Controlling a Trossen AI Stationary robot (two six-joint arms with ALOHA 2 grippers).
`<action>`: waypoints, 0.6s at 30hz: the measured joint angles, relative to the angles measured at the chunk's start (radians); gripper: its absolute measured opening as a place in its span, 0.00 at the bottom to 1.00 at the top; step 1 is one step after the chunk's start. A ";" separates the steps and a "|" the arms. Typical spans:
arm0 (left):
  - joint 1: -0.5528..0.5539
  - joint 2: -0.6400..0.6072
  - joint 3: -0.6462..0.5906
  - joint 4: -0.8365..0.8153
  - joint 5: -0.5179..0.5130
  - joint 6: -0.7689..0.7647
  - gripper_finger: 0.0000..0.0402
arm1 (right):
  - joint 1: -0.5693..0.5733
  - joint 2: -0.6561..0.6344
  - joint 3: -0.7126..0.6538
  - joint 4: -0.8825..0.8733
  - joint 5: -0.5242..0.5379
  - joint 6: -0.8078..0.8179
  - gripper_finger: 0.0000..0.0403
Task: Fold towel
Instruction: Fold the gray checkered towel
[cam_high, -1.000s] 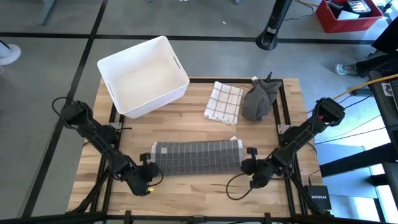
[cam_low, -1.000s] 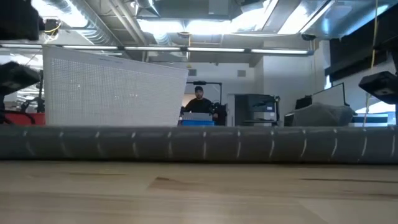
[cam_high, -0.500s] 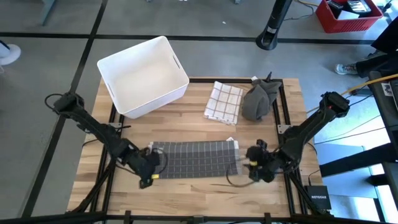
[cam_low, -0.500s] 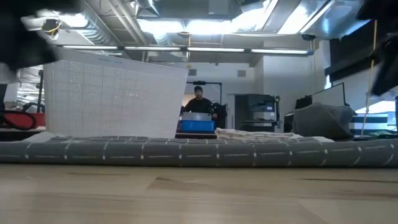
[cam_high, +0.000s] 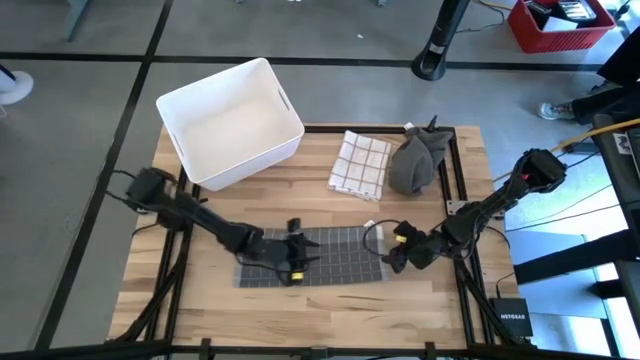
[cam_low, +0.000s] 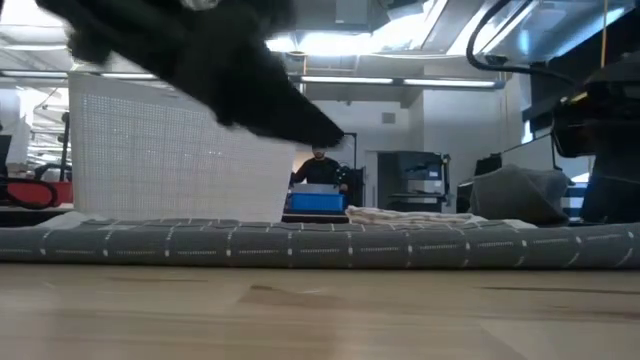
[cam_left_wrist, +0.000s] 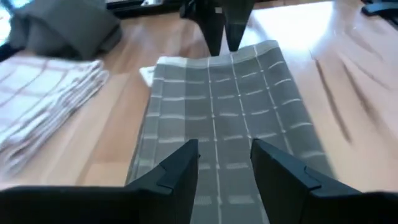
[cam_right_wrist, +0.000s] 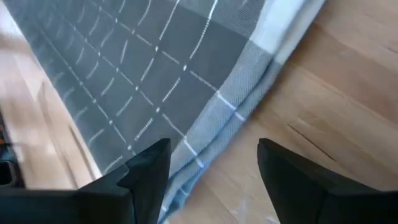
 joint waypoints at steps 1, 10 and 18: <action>0.016 0.040 0.000 0.054 0.028 0.014 0.35 | -0.007 0.000 -0.009 0.017 0.000 0.011 0.60; 0.085 0.265 0.058 0.189 0.147 -0.036 0.35 | -0.019 0.034 -0.017 0.073 0.028 0.105 0.60; 0.093 0.340 0.113 0.186 0.149 -0.035 0.34 | -0.019 0.109 -0.016 0.153 0.055 0.145 0.60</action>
